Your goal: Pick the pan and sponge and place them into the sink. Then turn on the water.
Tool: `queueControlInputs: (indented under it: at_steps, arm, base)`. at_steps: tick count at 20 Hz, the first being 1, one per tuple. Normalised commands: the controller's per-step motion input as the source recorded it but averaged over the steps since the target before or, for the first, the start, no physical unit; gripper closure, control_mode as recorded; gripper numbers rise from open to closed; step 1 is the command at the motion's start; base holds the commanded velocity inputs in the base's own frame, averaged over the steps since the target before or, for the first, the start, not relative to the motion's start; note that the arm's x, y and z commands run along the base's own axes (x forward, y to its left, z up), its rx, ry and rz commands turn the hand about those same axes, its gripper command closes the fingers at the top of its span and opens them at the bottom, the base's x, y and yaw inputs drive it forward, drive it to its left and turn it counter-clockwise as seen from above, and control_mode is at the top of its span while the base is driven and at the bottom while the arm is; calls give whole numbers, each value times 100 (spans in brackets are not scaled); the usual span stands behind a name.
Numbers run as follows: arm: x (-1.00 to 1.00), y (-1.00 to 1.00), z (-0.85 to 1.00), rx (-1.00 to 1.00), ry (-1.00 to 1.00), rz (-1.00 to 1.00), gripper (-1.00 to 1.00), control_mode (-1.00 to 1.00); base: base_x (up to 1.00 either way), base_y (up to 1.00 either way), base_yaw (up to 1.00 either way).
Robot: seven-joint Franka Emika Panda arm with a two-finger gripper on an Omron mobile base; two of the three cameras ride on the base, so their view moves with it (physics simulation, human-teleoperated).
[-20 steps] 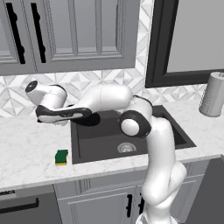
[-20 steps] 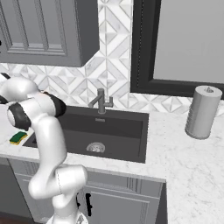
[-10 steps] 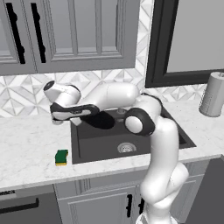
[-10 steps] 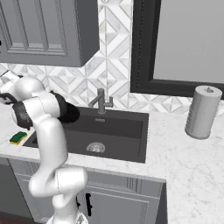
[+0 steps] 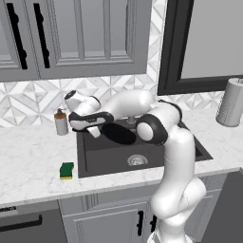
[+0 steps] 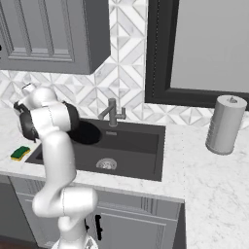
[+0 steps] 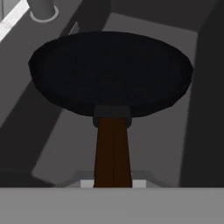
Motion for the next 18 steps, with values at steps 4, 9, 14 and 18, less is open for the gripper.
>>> queueControlInputs:
  at_steps: [4,9,14,18]
  arm:
    - [31,-52,-41,0,8,-10,100,-100]
    - [32,-51,-41,-3,11,-11,100,-100]
    - [33,-20,-52,-4,5,-11,100,-100]
    - [31,-2,-52,-1,4,-10,100,-100]
  base:
    - [0,0,0]
    - [0,0,0]
    - [0,0,0]
    - [0,0,0]
